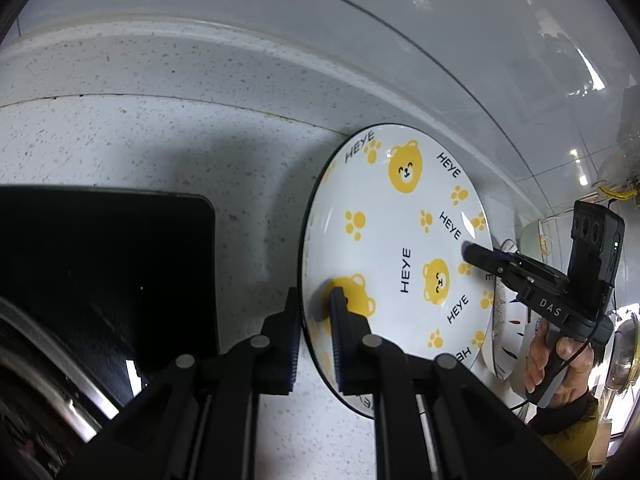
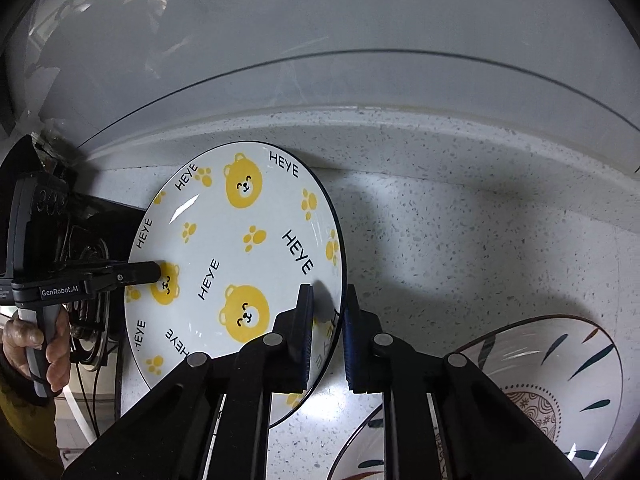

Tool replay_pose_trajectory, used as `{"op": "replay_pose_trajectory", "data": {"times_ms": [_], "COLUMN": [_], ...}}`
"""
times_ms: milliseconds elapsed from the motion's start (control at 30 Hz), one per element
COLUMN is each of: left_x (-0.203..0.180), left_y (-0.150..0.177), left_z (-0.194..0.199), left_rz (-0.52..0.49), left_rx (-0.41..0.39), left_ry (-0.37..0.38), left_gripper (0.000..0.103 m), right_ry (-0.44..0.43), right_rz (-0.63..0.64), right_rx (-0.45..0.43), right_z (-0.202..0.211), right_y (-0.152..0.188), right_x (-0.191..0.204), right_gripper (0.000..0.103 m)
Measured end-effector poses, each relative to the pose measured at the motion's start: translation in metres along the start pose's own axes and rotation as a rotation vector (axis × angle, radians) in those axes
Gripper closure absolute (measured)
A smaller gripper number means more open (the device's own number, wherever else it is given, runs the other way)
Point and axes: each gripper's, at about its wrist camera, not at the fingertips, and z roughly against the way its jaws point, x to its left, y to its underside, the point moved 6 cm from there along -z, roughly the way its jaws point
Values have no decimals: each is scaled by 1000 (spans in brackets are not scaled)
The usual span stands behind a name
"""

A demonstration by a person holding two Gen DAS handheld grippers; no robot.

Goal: Organize plates and bowls
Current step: 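Lower the large bear plate onto the small bear plate with both grippers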

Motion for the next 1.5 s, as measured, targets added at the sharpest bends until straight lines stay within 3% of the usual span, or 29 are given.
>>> {"op": "replay_pose_trajectory", "data": {"times_ms": [233,400,733,900,1033,1133,1300,1500], "left_x": [-15,-30,-63,-71,-64,-56,-39,-32], "left_y": [27,67,189,248,298,328,352,355], "left_z": [34,63,134,152,152,142,121,98], "left_rz": [-1,4,45,53,60,66,63,39], "left_rx": [-19,-28,-81,-88,-54,-6,57,82], "left_ry": [0,1,25,41,57,61,57,56], "left_gripper": [90,90,90,90,90,90,91,92], "right_ry": [-20,-44,-115,-141,-145,-134,-102,-84], "right_rz": [6,26,80,60,15,-6,-43,-80], "right_rx": [-11,-13,-24,-18,15,46,84,82], "right_z": [34,69,133,146,142,135,113,101], "right_y": [15,49,145,214,267,288,309,318], "right_x": [10,27,59,72,83,85,81,80], "right_gripper": [91,91,91,91,91,91,91,91]}}
